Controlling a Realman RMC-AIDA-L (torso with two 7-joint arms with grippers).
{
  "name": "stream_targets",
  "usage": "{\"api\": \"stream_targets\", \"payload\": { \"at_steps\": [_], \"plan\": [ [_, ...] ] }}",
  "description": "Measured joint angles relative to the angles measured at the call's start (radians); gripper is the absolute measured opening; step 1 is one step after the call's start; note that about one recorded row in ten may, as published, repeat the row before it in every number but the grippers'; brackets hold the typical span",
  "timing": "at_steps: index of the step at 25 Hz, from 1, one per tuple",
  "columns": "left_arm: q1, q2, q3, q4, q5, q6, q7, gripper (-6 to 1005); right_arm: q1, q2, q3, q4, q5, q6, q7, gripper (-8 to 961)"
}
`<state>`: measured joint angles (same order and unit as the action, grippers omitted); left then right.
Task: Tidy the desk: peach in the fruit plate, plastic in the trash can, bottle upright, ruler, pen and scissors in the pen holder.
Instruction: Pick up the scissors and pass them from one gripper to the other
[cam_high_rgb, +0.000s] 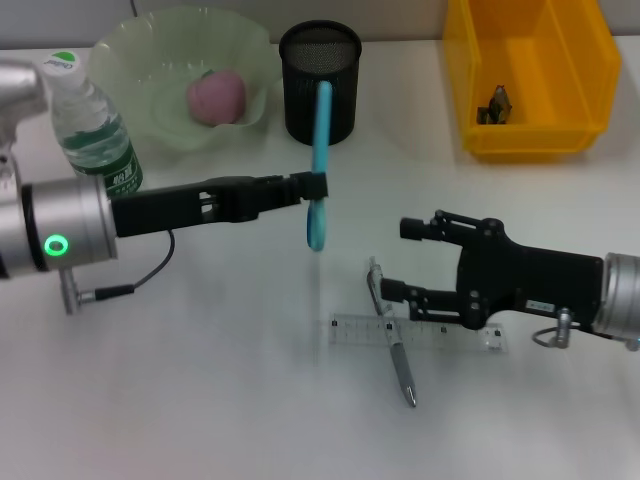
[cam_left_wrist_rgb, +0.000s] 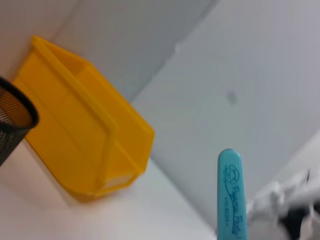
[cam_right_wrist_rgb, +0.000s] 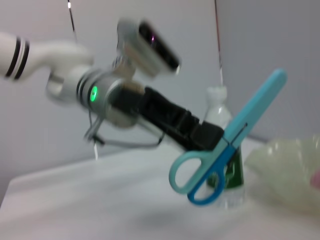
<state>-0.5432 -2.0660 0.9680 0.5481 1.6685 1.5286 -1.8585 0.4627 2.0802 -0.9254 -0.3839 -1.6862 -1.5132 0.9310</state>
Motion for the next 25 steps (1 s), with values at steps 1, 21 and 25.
{"api": "stream_targets", "payload": {
  "at_steps": [1,21,25],
  "plan": [
    [0.019,0.002,-0.003,-0.057,-0.068,-0.003,0.001,262,0.013,0.002,-0.003,0.064,0.054,0.003,-0.067,777],
    [-0.024,-0.014,-0.015,-0.552,-0.512,-0.017,0.110,264,0.126,0.014,0.077,0.500,0.339,0.008,-0.655,776],
    [-0.053,-0.014,-0.092,-0.654,-0.517,-0.039,0.111,263,0.151,0.014,0.113,0.548,0.334,0.001,-0.713,776]
  ]
}}
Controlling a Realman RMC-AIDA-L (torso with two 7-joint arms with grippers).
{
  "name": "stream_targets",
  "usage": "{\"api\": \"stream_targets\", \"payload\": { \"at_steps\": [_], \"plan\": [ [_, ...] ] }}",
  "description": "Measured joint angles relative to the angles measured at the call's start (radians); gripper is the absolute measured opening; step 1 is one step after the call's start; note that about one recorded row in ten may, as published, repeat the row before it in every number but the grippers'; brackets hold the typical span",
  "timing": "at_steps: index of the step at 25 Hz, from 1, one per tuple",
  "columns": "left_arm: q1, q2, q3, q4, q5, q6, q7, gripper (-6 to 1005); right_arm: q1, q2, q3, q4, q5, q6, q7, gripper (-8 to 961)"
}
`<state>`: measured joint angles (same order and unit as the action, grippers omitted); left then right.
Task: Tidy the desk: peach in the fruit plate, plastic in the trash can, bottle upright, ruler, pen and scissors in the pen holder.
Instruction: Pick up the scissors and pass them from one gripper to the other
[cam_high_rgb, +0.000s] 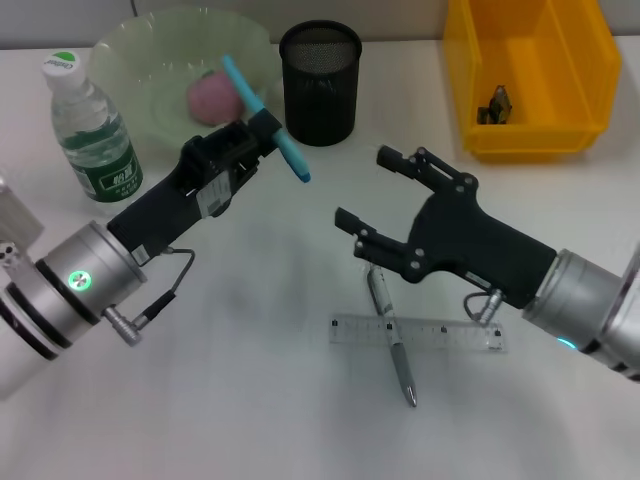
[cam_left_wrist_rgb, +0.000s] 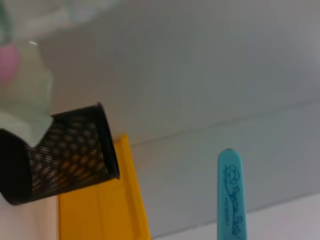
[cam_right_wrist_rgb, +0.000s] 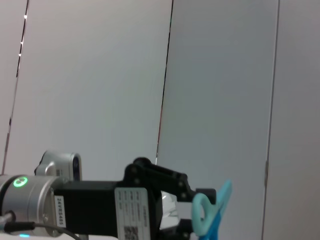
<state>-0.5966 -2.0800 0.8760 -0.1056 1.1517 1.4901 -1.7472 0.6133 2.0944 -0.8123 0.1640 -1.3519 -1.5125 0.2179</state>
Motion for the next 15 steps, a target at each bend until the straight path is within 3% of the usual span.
{"api": "stream_targets", "payload": {
  "at_steps": [7,15],
  "plan": [
    [-0.065,0.000,-0.060,-0.086,0.015,-0.006,-0.005,263,0.051,-0.001,0.082,0.082,-0.007,0.017,-0.081,776],
    [-0.081,-0.001,-0.267,-0.130,0.191,-0.053,0.001,262,0.057,-0.001,0.361,0.124,-0.229,0.116,-0.147,766]
  ]
}}
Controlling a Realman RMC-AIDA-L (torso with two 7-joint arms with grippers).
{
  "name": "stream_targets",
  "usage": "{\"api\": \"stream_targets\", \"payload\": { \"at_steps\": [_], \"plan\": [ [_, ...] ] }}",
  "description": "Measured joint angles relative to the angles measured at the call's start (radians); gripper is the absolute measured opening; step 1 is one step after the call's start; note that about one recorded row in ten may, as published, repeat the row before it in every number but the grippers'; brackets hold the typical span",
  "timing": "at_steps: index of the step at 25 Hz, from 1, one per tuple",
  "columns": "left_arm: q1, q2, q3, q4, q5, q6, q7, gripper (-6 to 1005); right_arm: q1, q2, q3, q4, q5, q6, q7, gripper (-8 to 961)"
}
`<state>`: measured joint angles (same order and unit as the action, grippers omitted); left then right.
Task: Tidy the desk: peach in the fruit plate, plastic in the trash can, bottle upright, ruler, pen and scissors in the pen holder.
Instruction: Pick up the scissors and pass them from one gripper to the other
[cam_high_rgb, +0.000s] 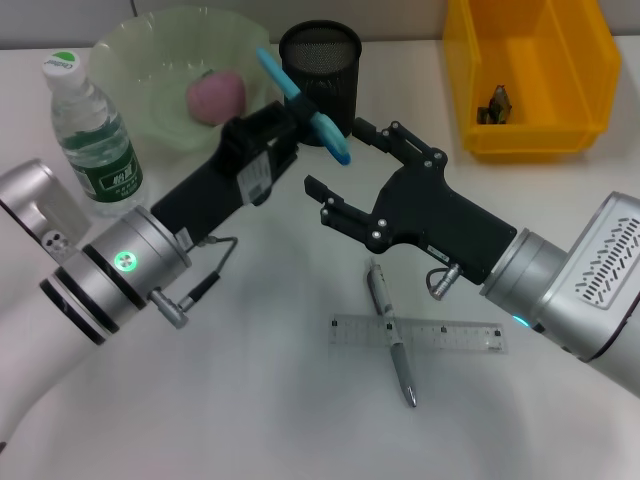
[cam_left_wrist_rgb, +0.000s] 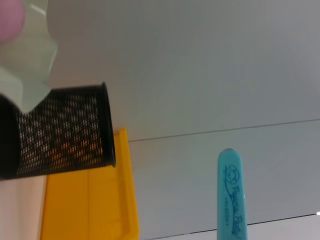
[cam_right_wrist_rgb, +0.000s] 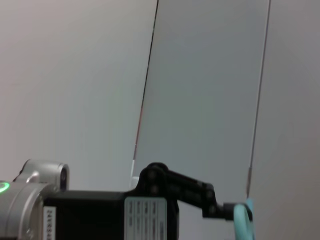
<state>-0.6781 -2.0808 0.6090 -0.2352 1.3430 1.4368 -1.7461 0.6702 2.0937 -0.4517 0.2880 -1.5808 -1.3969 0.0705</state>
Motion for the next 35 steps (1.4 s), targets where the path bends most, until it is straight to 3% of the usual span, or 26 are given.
{"api": "stream_targets", "payload": {
  "at_steps": [1,7,21,26,33,35],
  "plan": [
    [0.005,-0.001,-0.057,-0.006,0.057,-0.019,0.002,262,-0.005,0.000,0.047,0.009,-0.029,0.005,-0.024,764],
    [0.018,-0.001,-0.151,-0.021,0.133,-0.047,0.032,263,-0.004,0.000,0.078,0.014,-0.035,0.020,-0.045,749],
    [0.022,-0.001,-0.184,-0.026,0.149,-0.055,0.057,262,0.000,0.000,0.085,0.008,-0.036,0.043,-0.048,715],
    [0.020,-0.001,-0.185,-0.026,0.150,-0.060,0.057,264,0.005,0.000,0.086,0.007,-0.036,0.045,-0.048,519],
    [0.014,-0.001,-0.186,-0.026,0.150,-0.067,0.059,262,0.013,0.000,0.087,0.008,-0.036,0.050,-0.049,319],
    [0.013,-0.001,-0.186,-0.026,0.150,-0.069,0.059,263,0.015,0.000,0.087,0.008,-0.036,0.056,-0.049,319]
  ]
}}
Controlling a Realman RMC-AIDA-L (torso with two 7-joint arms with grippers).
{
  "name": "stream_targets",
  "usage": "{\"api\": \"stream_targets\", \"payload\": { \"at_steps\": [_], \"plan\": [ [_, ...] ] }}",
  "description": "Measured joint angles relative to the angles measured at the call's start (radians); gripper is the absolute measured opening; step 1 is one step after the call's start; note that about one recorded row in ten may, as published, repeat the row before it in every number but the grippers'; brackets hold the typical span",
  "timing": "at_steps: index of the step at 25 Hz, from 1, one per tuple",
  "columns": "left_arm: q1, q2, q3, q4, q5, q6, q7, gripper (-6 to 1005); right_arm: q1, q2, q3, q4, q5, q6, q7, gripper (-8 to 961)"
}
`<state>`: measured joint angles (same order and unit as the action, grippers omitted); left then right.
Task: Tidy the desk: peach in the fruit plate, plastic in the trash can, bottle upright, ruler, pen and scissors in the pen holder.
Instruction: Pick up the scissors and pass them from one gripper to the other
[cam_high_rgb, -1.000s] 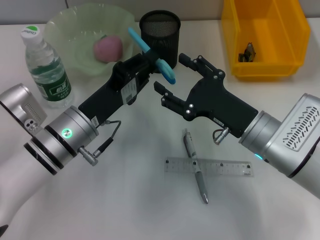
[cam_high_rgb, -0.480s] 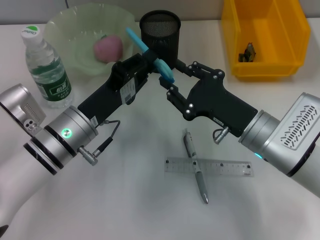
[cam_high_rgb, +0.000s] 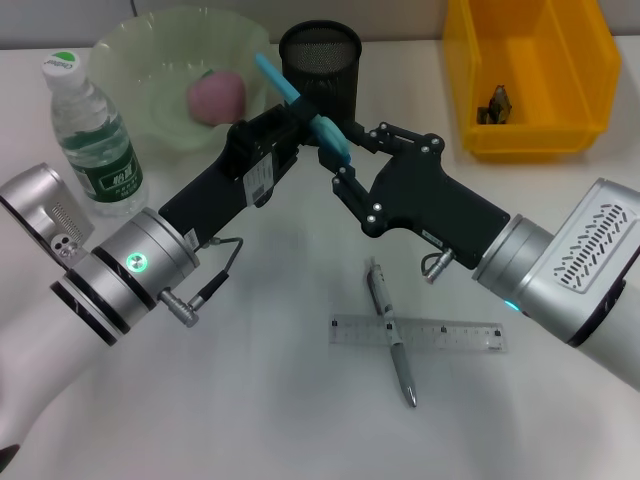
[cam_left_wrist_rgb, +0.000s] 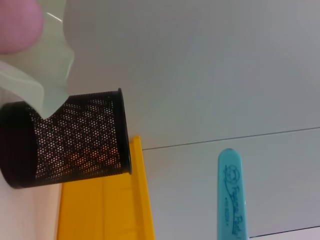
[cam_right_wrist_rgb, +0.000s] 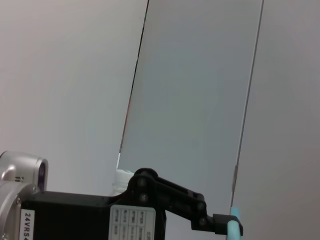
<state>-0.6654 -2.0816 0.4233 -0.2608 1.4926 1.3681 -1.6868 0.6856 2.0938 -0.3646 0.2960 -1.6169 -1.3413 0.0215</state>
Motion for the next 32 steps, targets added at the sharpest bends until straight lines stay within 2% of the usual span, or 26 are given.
{"api": "stream_targets", "payload": {
  "at_steps": [3,11,22,32],
  "plan": [
    [0.000,0.000,0.000,0.000,0.000,-0.001,0.001,263,0.001,0.000,0.002,0.000,0.000,0.002,0.000,318],
    [-0.002,0.000,0.000,0.001,0.000,-0.003,0.009,263,0.000,0.000,0.013,0.000,0.000,0.003,0.000,169],
    [-0.003,0.000,0.000,0.009,0.000,-0.003,0.015,263,0.000,0.000,0.027,0.000,0.000,0.003,0.001,75],
    [-0.001,0.000,0.000,0.024,0.000,0.003,0.042,274,-0.003,0.000,0.034,-0.001,0.001,0.001,0.007,78]
  ]
}}
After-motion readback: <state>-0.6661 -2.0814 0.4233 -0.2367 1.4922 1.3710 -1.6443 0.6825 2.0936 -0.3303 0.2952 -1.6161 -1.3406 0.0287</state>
